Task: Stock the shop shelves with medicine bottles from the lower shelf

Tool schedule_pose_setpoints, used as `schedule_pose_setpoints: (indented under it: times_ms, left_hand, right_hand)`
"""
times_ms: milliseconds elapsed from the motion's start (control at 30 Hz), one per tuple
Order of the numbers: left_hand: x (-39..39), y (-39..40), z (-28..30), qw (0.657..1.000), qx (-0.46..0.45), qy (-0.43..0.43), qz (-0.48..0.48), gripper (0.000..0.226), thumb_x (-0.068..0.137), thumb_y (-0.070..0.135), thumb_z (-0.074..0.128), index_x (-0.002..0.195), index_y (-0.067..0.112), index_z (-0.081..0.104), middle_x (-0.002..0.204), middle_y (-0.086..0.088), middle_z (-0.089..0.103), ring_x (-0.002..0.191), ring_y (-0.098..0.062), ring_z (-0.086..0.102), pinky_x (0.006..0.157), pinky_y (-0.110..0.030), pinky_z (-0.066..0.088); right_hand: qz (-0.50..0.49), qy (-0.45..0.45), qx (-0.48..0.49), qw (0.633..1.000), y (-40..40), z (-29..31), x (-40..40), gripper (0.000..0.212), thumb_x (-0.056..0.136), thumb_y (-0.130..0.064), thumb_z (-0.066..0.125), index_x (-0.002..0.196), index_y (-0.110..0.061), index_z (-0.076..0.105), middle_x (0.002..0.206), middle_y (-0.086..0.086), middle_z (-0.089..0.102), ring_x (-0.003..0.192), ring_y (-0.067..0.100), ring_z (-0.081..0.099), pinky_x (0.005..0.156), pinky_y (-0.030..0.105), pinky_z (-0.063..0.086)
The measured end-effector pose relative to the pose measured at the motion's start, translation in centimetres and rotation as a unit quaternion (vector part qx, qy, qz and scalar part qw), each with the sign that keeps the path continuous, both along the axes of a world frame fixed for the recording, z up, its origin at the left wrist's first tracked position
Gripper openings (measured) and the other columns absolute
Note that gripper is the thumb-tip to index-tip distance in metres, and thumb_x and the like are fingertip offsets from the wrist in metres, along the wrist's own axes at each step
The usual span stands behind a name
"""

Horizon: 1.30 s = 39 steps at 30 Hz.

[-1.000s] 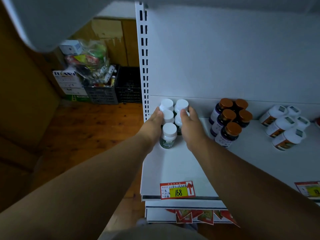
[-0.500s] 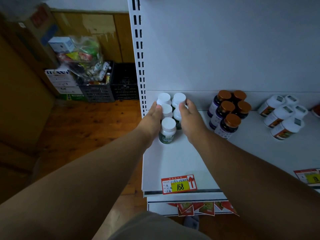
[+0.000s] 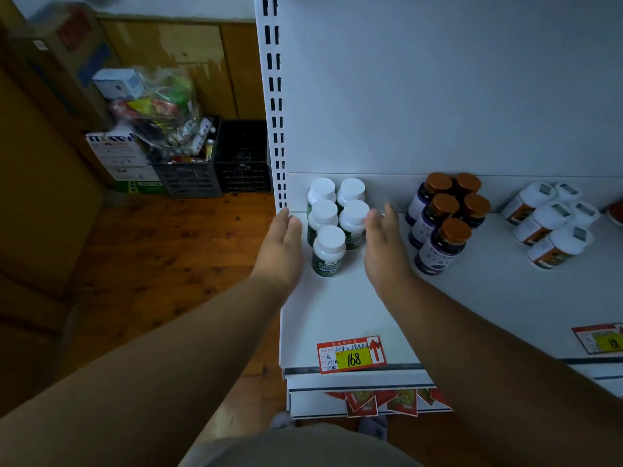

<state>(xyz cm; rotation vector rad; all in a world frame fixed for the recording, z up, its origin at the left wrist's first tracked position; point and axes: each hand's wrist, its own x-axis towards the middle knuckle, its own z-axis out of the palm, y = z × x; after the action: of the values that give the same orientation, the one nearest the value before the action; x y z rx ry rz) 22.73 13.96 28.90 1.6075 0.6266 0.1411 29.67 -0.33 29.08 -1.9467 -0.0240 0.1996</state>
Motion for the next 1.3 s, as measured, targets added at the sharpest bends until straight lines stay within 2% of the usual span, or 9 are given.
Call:
schedule_pose_setpoints:
  times_ms: [33,167,267,367,767,867,933,1133,1300]
  left_hand:
    - [-0.9,0.0,-0.5,1.000,0.014,0.007,0.012,0.044,0.104,0.041,0.037,0.147,0.034,0.035,0.146,0.008,0.046,0.134,-0.017,0.045,0.112,-0.037,0.035]
    - [-3.4,-0.5,-0.9,0.985,0.158,0.026,-0.056,0.042,0.097,0.025,0.060,0.138,0.028,0.050,0.125,0.013,0.058,0.110,-0.007,0.057,0.091,-0.027,0.051]
    - [-3.1,-0.2,-1.0,0.973,0.213,0.017,-0.091,0.049,0.089,0.027,0.071,0.135,0.029,0.055,0.119,0.012,0.063,0.103,-0.005,0.060,0.091,-0.031,0.055]
    - [-2.9,0.4,-1.3,0.967,0.232,0.007,-0.103,0.041,0.085,0.031,0.076,0.124,0.032,0.061,0.104,0.016,0.067,0.093,-0.002,0.062,0.085,-0.034,0.058]
    - [-2.7,0.9,-1.7,0.966,0.232,-0.006,-0.114,0.041,0.083,0.028,0.079,0.120,0.029,0.061,0.105,0.015,0.068,0.095,-0.002,0.064,0.088,-0.032,0.057]
    - [-3.3,0.6,-1.5,0.966,0.244,-0.006,-0.082,0.050,0.080,0.031,0.080,0.123,0.027,0.056,0.109,0.012,0.063,0.099,-0.003,0.060,0.088,-0.024,0.054]
    - [-4.3,0.2,-0.9,0.964,0.257,-0.029,-0.059,0.042,0.082,0.031,0.079,0.116,0.028,0.055,0.106,0.014,0.060,0.098,-0.002,0.059,0.084,-0.017,0.051]
    - [-6.8,-3.0,0.4,0.951,0.279,-0.087,-0.104,0.032,0.087,0.028,0.073,0.111,0.036,0.054,0.102,0.024,0.056,0.100,0.006,0.055,0.080,-0.004,0.046]
    - [-6.8,-7.2,0.9,0.956,0.259,-0.084,-0.111,0.032,0.089,0.030,0.070,0.115,0.037,0.054,0.107,0.022,0.059,0.103,0.004,0.056,0.084,-0.008,0.047]
  right_hand:
    - [-0.013,-0.029,-0.020,0.999,-0.5,-0.6,-1.0,0.055,0.105,-0.041,0.037,0.153,-0.015,0.027,0.151,0.006,0.042,0.135,0.021,0.044,0.101,0.025,0.030]
    - [0.019,-0.108,-0.069,0.992,-1.3,-2.7,-4.7,0.038,0.097,-0.037,0.055,0.130,-0.018,0.050,0.118,-0.003,0.061,0.105,0.014,0.060,0.091,0.038,0.052]
    - [0.080,-0.114,-0.069,0.988,-0.7,-2.9,-5.4,0.035,0.090,-0.042,0.063,0.120,-0.027,0.053,0.111,-0.008,0.062,0.100,0.009,0.060,0.087,0.038,0.054]
    - [0.095,-0.113,-0.072,0.986,-0.2,-2.5,-5.2,0.033,0.088,-0.034,0.071,0.117,-0.027,0.056,0.109,-0.011,0.064,0.098,0.005,0.061,0.088,0.034,0.054]
    - [0.104,-0.119,-0.092,0.983,0.1,-2.3,-5.2,0.032,0.091,-0.033,0.067,0.120,-0.027,0.055,0.112,-0.010,0.065,0.100,0.004,0.061,0.089,0.035,0.055]
    - [0.101,-0.127,-0.089,0.983,-0.5,-2.3,-5.6,0.034,0.094,-0.039,0.061,0.124,-0.025,0.054,0.116,-0.008,0.063,0.105,0.007,0.060,0.091,0.039,0.054]
    - [0.090,-0.128,-0.098,0.983,-1.1,-2.0,-6.0,0.036,0.096,-0.039,0.058,0.128,-0.024,0.052,0.119,-0.007,0.061,0.108,0.009,0.059,0.093,0.040,0.053]
    - [0.083,-0.146,-0.091,0.981,-3.4,-0.2,-6.1,0.032,0.097,-0.034,0.058,0.127,-0.023,0.053,0.117,-0.007,0.061,0.105,0.009,0.059,0.090,0.031,0.053]
    - [0.095,-0.158,-0.064,0.981,-7.2,0.8,-5.7,0.023,0.097,-0.031,0.059,0.119,-0.027,0.054,0.114,-0.010,0.061,0.102,0.007,0.059,0.086,0.026,0.051]
